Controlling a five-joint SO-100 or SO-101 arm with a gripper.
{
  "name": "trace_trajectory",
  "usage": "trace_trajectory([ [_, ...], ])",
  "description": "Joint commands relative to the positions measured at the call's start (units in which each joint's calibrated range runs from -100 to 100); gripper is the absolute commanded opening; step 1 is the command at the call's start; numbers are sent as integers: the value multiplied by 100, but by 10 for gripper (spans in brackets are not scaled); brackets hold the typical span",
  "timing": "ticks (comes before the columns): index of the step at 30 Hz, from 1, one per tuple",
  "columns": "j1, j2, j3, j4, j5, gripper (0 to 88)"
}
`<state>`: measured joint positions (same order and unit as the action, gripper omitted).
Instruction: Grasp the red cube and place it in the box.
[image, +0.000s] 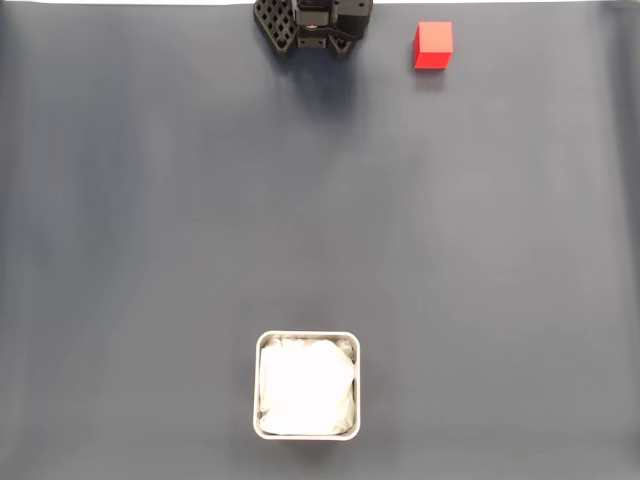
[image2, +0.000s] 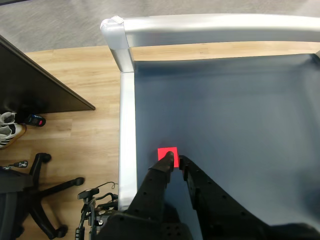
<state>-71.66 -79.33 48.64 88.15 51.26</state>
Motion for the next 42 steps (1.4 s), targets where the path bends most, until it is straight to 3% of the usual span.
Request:
trace_trajectory([
  [1,-142,65,-1,46,-68,2],
  [20,-270,30,282,54,-254,25],
  [42,469,359,847,-585,552,181],
])
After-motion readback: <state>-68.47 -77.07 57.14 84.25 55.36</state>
